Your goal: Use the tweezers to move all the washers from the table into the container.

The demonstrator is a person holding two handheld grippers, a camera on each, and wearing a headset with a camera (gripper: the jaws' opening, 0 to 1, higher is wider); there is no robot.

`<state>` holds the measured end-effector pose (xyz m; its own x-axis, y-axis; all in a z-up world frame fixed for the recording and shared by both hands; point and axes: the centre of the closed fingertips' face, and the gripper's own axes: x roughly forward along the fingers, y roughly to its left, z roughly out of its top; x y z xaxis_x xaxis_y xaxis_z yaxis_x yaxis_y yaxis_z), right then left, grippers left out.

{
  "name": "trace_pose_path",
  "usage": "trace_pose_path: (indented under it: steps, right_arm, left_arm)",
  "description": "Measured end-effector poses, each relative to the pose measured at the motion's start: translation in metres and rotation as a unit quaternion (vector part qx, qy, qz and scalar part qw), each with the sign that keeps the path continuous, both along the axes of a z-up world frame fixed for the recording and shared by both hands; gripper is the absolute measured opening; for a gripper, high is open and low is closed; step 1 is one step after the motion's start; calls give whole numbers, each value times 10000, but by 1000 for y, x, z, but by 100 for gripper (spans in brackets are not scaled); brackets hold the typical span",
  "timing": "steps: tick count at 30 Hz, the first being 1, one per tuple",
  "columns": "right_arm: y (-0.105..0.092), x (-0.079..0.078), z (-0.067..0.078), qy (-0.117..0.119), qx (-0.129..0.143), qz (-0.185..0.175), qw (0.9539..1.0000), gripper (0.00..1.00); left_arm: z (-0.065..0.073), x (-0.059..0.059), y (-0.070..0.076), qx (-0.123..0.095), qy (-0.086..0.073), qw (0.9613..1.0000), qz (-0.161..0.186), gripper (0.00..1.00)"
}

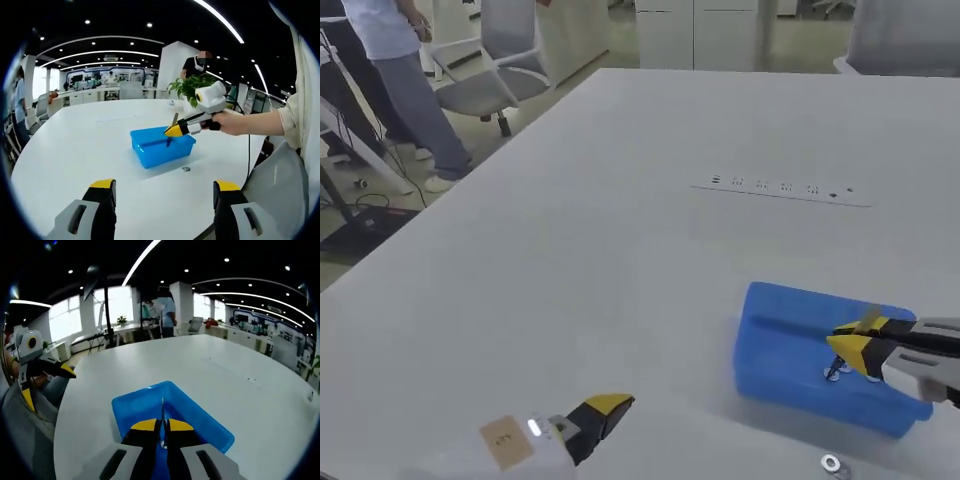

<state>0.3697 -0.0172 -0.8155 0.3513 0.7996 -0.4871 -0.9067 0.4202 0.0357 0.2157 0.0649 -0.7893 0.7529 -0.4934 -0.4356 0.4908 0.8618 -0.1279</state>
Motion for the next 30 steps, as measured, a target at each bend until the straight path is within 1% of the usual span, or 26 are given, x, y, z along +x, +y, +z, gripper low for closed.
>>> trace_pose_path:
  steps: [1,3,5,7,9,10,12,16,18,19,21,23,26,28,30]
  right_arm:
    - [0,0,1,-4,20,-7,10000,3]
    - [0,-1,1,64,66,4,10000,3]
    - [0,1,2,37,66,-39,10000,4]
    - [-1,2,5,53,202,-110,9997,3]
    - [-3,2,11,-28,306,-164,9994,3]
    - [-2,2,16,-110,392,-201,9990,3]
    - [-3,3,24,-199,522,-274,9981,3]
    - [-5,3,40,-349,719,-369,9961,3]
    - [-6,1,50,-418,861,-418,9945,3]
    - [-6,-1,56,-425,994,-450,9931,3]
    - [-8,-6,65,-415,1139,-486,9914,3]
    - [-10,-13,70,-444,1207,-501,9904,3]
    - [-13,-25,76,-360,1386,-523,9883,3]
    - [-16,-36,74,-339,1337,-496,9892,3]
    - [-19,-43,71,-323,1282,-480,9901,3]
  left_arm:
    - [0,0,0,-6,3,10000,5,81]
    - [0,0,0,-2,5,10000,-17,81]
    - [0,-1,-2,19,-17,10000,-68,81]
    - [1,-1,-3,7,-30,9999,-96,82]
    - [3,0,-4,-71,-68,9999,-98,82]
    - [3,0,-4,-73,-69,9999,-91,82]
    - [3,0,-4,-88,-68,9999,-80,82]
    - [4,0,-4,-73,-85,9999,-90,82]
    - [3,0,-4,-51,-81,9999,-88,82]
    - [3,0,-4,-54,-88,9999,-89,82]
    - [4,0,-4,-58,-99,9999,-91,82]
    - [3,0,-4,-52,-87,9999,-93,82]
    - [3,0,-3,-39,-100,9999,-76,82]
    - [3,0,-3,-56,-96,9999,-68,81]
    - [4,0,-3,-57,-101,9999,-67,81]
